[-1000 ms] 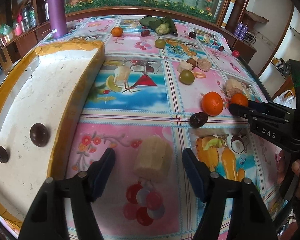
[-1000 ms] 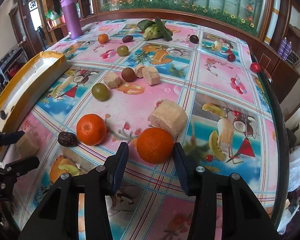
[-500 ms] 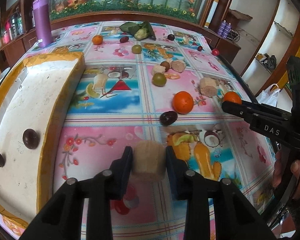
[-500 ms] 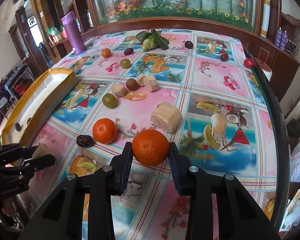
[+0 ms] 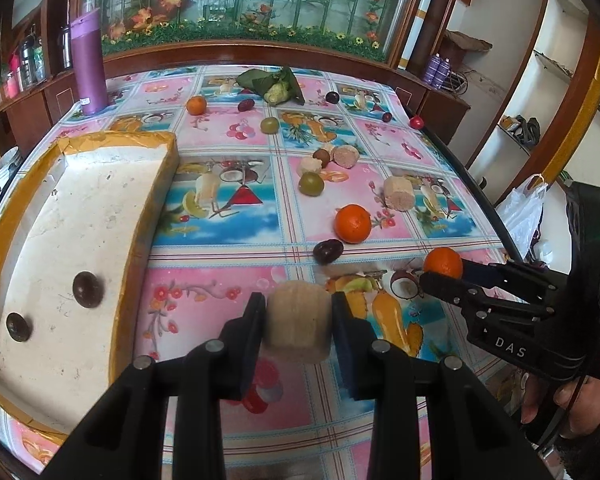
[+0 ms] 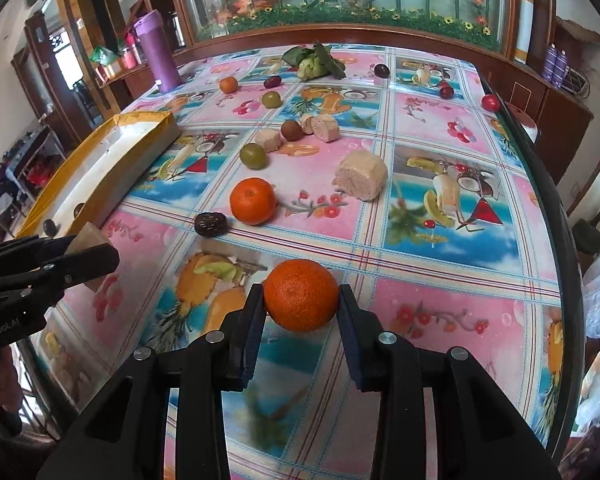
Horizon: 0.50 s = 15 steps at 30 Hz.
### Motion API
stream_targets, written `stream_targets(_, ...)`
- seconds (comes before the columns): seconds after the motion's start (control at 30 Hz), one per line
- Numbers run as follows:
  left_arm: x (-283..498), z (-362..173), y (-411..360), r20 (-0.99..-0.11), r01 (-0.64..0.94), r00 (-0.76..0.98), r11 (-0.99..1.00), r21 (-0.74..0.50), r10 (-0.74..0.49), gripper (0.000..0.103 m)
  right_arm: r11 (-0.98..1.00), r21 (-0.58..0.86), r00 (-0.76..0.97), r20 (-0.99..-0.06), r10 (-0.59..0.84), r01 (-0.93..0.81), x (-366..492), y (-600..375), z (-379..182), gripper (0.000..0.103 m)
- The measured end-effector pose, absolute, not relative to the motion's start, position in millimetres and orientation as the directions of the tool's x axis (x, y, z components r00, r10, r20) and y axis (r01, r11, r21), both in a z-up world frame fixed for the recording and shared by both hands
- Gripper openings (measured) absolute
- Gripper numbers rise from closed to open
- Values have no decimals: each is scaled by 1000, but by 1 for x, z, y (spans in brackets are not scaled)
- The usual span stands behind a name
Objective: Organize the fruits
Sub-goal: 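Carry the cake cube and orange into the tray and open both grippers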
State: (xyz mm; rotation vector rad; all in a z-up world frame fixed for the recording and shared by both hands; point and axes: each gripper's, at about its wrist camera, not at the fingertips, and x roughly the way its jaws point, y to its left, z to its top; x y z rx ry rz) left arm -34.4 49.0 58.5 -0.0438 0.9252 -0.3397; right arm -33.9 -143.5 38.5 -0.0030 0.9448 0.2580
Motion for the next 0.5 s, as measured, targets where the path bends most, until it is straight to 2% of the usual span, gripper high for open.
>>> stream_targets(0.5,-30,67,139,-758,124,614,975,-184,-221,36,926,91,560,-773,298,-367,-15,-48,66,34)
